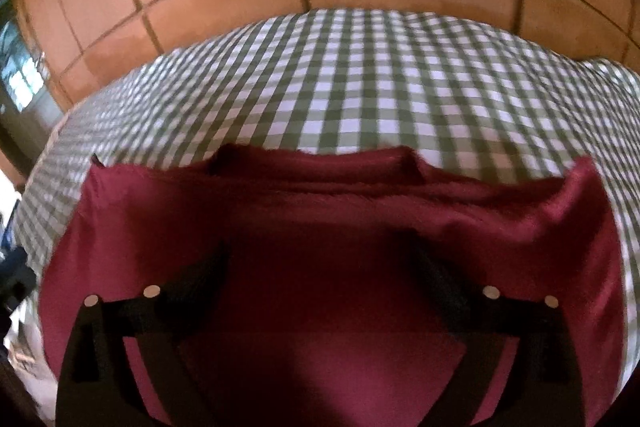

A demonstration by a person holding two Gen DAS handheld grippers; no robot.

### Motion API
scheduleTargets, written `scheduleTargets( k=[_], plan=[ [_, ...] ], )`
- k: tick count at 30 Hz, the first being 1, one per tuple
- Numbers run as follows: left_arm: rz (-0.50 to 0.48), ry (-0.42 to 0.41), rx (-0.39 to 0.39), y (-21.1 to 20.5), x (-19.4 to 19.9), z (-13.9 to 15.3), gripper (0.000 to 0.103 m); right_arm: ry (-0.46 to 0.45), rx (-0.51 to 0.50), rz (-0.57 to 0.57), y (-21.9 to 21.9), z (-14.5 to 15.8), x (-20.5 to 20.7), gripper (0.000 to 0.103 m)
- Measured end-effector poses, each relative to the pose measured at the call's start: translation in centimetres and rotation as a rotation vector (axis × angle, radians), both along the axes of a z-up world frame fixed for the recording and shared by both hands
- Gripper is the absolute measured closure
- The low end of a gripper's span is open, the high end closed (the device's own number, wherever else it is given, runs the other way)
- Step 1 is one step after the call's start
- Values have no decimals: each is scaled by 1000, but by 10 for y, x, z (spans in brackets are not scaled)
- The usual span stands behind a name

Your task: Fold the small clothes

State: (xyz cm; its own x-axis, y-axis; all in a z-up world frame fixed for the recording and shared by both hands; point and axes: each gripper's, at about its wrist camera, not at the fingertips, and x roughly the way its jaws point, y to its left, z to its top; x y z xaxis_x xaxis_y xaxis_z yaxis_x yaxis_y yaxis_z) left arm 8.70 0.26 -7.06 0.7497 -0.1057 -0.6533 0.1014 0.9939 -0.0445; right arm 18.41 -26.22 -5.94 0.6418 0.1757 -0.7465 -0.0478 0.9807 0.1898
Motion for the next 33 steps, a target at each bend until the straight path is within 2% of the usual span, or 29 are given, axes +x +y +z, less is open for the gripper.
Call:
scheduleTargets(
  k=[5, 9, 12, 16, 20, 26, 33],
  plan=[
    [-14, -1, -1, -1, -5, -1, 42, -26, 75, -51, -36, 20, -31, 8],
    [-18, 16, 0, -2, -6, -6, 42, -37, 58, -110, -64, 30, -60, 8],
    [-22, 31, 1, -3, -6, -10, 42, -13, 9, -153, -80, 26, -78, 8],
    [-35, 28, 9, -8, -10, -10, 42, 35, 0, -180, -95, 13, -94, 8],
    [-43, 23, 14, -11, -15, -9, 42, 12, 19, -195, -105, 16, -108, 8],
    [-57, 30, 22, -16, -18, -10, 42, -3, 104, -281, -135, 22, -123, 8],
    [-77, 60, 23, -22, -19, -18, 42, 41, 205, -341, -160, 10, -140, 8]
  ],
)
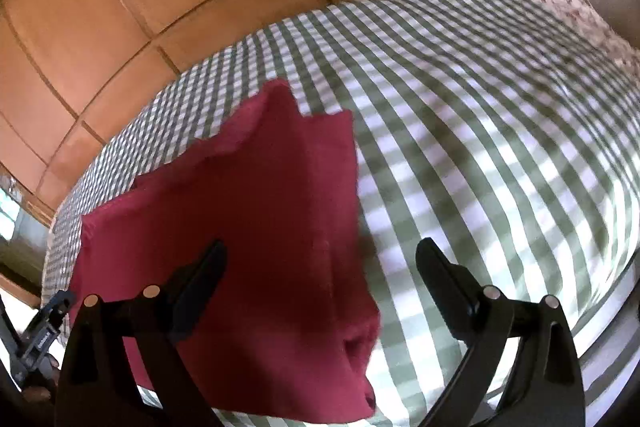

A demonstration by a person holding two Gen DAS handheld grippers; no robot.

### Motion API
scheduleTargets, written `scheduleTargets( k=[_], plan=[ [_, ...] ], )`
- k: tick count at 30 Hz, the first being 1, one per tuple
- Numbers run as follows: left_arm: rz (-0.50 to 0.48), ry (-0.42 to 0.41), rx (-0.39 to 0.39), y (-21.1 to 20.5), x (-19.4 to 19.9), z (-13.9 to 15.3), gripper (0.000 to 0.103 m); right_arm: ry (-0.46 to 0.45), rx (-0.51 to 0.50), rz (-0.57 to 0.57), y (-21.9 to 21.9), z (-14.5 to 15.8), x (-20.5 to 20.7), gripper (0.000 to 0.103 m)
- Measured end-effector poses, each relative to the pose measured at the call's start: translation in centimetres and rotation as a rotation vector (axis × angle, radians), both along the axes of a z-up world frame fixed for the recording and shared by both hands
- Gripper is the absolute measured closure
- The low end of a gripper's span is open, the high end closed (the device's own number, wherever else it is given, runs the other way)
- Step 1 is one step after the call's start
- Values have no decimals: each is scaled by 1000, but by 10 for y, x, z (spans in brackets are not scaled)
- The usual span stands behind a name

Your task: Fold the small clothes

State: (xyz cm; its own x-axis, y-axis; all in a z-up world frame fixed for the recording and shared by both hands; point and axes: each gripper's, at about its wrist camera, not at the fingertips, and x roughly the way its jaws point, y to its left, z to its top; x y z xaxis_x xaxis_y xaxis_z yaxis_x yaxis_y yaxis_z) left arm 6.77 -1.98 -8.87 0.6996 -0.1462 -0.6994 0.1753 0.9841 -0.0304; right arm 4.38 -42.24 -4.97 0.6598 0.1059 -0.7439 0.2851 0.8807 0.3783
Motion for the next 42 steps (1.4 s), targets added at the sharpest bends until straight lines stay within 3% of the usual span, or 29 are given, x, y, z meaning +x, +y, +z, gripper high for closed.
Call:
scheduleTargets(
  k=[6, 12, 16, 19, 26, 30, 34, 42],
  plan=[
    [-40, 7, -14, -7, -1, -2, 42, 15, 153, 28, -7, -19, -1, 8],
    [-108, 44, -35, -19, 1, -9, 42, 23, 178, 80, -1, -24, -1, 8],
    [-128, 64, -61, -22, 7, -12, 42, 40, 166, 114, 6, -23, 0, 38],
    [-134, 89, -79, -23, 11, -17, 42, 42, 229, 146, 9, -23, 3, 60],
    [-147, 111, -116, -19, 17, -19, 38, -25, 241, 220, 30, 10, 10, 69],
    [-159, 140, -228, -3, 21, -16, 38, -105, 234, 309, 60, 46, 19, 73],
    [-159, 172, -398, 25, 23, -9, 38, -150, 222, 420, 104, 70, 31, 76],
    [-141, 138, -623, 83, 23, 15, 38, -120, 184, 665, 214, 68, 56, 78]
  ],
)
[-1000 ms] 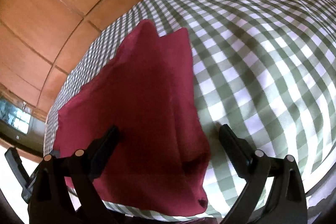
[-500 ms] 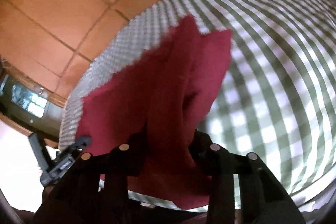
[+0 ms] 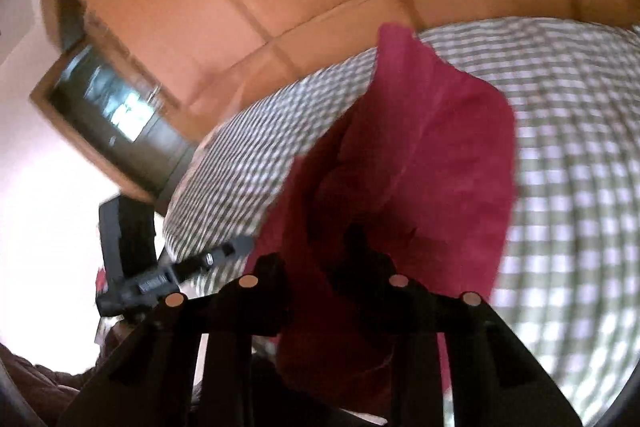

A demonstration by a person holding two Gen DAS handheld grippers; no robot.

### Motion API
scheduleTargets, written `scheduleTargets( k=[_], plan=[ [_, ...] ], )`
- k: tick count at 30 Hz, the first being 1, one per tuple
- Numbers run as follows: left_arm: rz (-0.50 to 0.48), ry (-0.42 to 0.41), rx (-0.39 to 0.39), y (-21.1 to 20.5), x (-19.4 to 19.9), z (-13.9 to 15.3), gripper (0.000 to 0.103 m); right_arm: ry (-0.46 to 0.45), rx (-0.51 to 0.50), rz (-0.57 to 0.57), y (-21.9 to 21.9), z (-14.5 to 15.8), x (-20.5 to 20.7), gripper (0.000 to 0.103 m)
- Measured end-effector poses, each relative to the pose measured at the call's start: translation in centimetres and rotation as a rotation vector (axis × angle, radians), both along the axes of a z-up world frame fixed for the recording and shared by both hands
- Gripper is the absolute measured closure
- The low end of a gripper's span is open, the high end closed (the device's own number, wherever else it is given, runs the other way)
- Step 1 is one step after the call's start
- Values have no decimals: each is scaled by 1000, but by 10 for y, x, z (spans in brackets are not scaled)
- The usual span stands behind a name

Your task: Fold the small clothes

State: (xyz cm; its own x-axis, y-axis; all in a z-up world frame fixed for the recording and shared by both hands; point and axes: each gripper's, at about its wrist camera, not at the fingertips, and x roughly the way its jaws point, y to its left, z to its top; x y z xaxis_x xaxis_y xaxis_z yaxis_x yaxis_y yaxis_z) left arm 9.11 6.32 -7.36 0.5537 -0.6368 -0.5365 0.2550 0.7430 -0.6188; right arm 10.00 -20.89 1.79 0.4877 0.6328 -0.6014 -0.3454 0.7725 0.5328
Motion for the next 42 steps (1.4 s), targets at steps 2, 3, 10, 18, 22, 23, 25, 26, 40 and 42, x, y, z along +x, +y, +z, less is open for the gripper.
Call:
scheduleTargets(
  k=[2, 3, 10, 18, 22, 23, 25, 26, 40, 42],
  plan=[
    [-4, 19, -52, 11, 4, 1, 38, 10, -35, 49, 25, -10, 3, 78],
    [-7, 30, -69, 14, 6, 1, 33, 17, -75, 73, 40, -19, 5, 78],
    [-53, 131, -148, 13, 20, -14, 26, -32, -215, 137, 70, -39, -8, 70],
    [-102, 201, -205, -9, 37, -19, 24, 10, 13, 154, 18, -24, -28, 29],
    [-108, 242, -222, -14, 44, -23, 23, 23, 3, 14, -30, -28, -40, 29],
    [-108, 246, -216, -15, 46, -24, 23, 29, -7, -11, -37, -32, -42, 30],
    [-110, 254, -206, -19, 48, -25, 23, 49, -26, -50, -47, -38, -43, 33],
    [-112, 260, -208, -22, 50, -25, 23, 54, -38, -58, -47, -41, -44, 35],
    [-79, 77, -70, -24, 40, 25, 84, -23, -138, 87, 11, -34, -59, 40],
    [-72, 22, -49, -15, 30, 41, 84, -44, -150, 135, 31, -31, -61, 40]
  ],
)
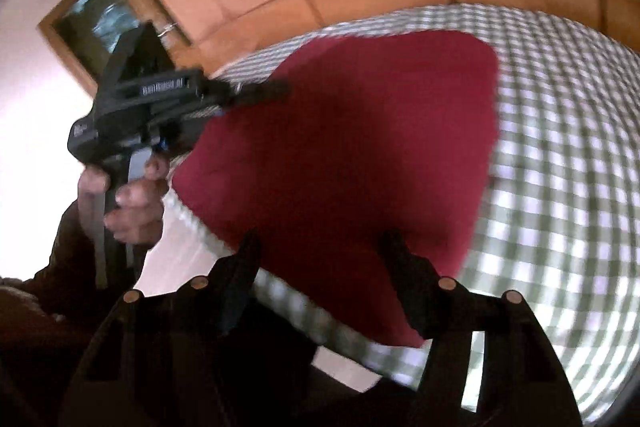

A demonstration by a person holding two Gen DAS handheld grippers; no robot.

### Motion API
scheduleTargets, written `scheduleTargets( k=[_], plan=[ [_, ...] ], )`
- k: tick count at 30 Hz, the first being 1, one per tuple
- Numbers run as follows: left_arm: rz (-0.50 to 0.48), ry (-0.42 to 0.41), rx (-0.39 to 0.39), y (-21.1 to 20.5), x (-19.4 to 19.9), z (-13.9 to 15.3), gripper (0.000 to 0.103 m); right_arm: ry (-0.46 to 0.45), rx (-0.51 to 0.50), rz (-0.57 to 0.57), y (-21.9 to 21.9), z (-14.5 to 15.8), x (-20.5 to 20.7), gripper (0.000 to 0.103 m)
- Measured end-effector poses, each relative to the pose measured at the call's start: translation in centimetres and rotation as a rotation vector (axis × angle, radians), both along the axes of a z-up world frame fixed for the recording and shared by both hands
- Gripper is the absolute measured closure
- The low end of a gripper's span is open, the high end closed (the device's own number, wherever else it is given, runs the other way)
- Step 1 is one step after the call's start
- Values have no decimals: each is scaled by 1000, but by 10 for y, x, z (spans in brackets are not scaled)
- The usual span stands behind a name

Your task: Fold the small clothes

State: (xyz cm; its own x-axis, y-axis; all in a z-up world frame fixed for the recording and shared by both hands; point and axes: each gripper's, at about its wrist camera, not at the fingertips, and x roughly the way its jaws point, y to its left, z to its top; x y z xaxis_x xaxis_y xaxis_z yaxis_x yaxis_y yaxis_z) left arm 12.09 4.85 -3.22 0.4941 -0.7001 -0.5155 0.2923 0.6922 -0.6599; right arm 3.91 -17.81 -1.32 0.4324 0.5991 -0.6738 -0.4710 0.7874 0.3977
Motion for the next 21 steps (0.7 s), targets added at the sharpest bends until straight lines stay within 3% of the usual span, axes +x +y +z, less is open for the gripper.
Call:
scheduleTargets(
  k=[3, 7, 10, 14, 17, 21],
  plan=[
    [35, -25, 98, 12, -5, 1, 84, 21, -6, 40, 23, -9, 9, 40],
    [123, 56, 262, 29, 5, -29, 90, 73, -8, 99, 55, -29, 22, 40],
    [133, 85, 244, 40, 8, -43, 90, 53, -56, 117, 75, -38, 26, 37],
    [139, 54, 328, 30, 6, -42, 89, 55, -58, 149, 73, -35, 28, 34],
    [150, 19, 342, 27, -1, -28, 89, 76, 8, 156, 49, -24, 21, 35],
    [166, -101, 312, 22, -15, -1, 89, 51, 104, 65, 1, -1, 20, 34]
  ],
)
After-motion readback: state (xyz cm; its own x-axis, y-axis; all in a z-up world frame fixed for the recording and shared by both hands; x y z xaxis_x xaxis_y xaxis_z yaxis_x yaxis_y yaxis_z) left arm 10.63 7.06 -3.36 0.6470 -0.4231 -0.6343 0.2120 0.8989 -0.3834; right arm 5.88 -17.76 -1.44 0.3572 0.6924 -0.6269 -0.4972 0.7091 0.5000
